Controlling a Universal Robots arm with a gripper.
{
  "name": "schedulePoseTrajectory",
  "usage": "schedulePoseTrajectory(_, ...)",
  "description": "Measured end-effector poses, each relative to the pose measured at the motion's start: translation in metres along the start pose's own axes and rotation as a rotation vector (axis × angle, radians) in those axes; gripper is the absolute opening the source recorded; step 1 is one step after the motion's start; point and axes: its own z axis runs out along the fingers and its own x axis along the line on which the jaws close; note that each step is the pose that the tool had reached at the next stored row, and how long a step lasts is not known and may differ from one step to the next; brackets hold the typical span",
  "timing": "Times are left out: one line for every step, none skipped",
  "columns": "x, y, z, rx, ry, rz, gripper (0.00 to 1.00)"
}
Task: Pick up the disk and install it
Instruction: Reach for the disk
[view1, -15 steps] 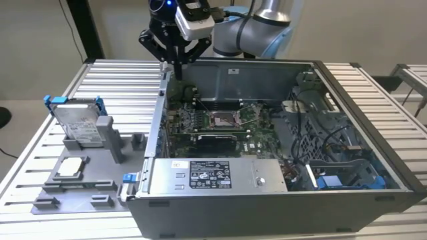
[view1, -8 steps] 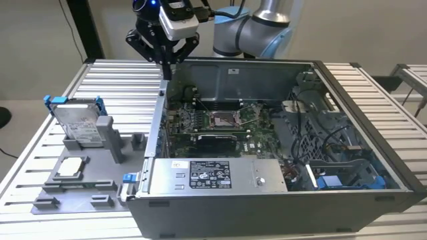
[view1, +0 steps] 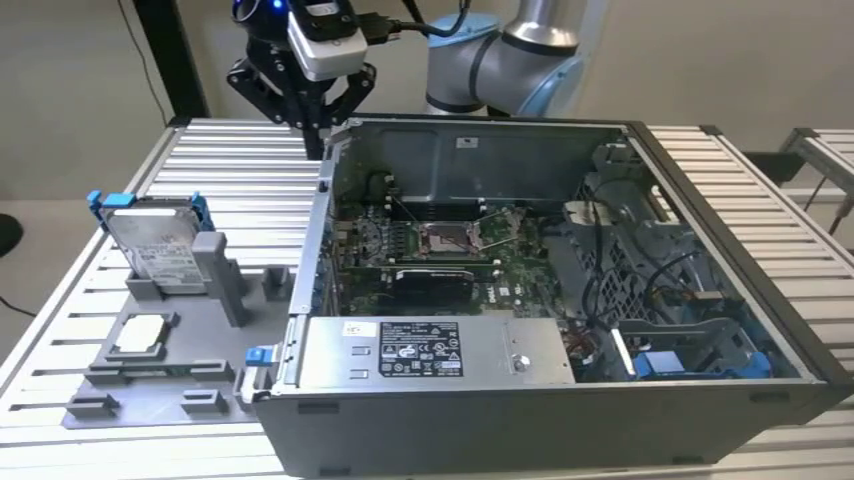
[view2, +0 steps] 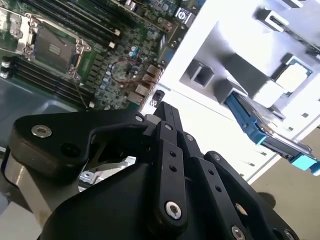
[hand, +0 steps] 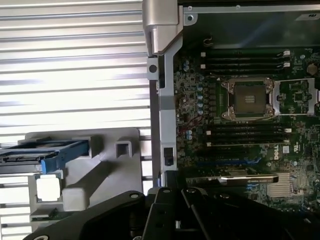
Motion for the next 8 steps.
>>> schedulePoseTrajectory(0.0032, -0.0002, -0.0001, 0.0, 0.0001, 0.0, 0.0)
schedulePoseTrajectory(0.0065, -0.0004, -0.0001, 0.0, 0.0, -0.001, 0.0)
schedulePoseTrajectory(0.0095, -0.0006, -0.0001, -0.0001, 0.0, -0.001, 0.0)
schedulePoseTrajectory(0.0123, -0.0008, -0.0002, -0.0001, 0.0, -0.001, 0.0)
schedulePoseTrajectory(0.015, -0.001, -0.0002, -0.0001, 0.0, -0.002, 0.0)
schedulePoseTrajectory(0.0178, -0.0012, -0.0002, -0.0001, 0.0001, -0.003, 0.0)
schedulePoseTrajectory(0.0205, -0.0013, -0.0003, -0.0001, 0.0002, -0.003, 0.0)
schedulePoseTrajectory(0.0233, -0.0015, -0.0002, -0.0002, 0.0001, -0.004, 0.0)
